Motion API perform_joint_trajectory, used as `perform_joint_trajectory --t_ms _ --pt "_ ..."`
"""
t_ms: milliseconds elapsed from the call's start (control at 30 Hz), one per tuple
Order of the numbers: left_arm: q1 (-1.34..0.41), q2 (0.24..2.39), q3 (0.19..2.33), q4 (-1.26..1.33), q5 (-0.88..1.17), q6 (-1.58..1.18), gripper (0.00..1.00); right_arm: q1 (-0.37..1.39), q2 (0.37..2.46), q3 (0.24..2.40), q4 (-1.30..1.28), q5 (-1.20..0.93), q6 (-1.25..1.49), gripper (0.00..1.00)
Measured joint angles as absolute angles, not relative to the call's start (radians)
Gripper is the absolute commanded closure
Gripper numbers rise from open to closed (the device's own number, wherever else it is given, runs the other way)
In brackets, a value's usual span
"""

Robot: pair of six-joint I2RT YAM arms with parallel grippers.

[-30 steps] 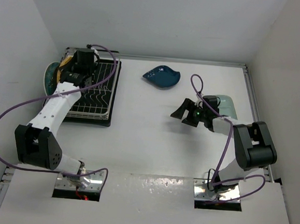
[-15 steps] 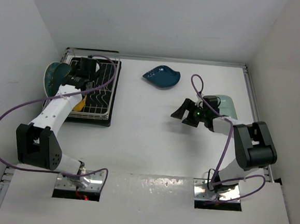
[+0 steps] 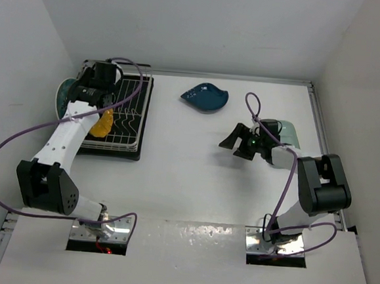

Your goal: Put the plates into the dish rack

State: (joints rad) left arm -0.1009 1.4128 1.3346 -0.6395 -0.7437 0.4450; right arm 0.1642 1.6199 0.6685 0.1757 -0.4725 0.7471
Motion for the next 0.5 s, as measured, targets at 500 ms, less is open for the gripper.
perform_joint_trajectory --t_ms 500 --pt "-0.103 1.421 1.597 -0.801 -0.373 0.434 0.25 -0.114 1.573 0.949 -0.16 -0.282 0.736 0.08"
